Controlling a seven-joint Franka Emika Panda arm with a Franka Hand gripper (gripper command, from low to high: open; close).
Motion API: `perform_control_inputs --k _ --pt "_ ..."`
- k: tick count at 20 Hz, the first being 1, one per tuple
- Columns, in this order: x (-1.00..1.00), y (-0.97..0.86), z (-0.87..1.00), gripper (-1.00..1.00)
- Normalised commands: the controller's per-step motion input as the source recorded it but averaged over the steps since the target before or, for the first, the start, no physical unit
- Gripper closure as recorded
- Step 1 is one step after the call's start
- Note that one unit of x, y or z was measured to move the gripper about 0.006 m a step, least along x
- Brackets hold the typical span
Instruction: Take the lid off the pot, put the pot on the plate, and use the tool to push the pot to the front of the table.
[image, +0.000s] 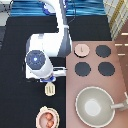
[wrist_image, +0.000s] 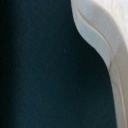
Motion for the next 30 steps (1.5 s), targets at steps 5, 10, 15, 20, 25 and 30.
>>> perform_control_inputs --k 5,10,15,20,25,30 --pt "-0.93 -0.06 -0.48 1.00" --pt "-0.80 -0.32 -0.51 1.00" --pt "-0.83 -0.28 -0.07 -1.00" --pt "-0.83 -0.06 0.42 -1.00" --pt "-0.71 0.00 0.89 -1.00" --pt "-0.67 -0.03 0.93 -1.00"
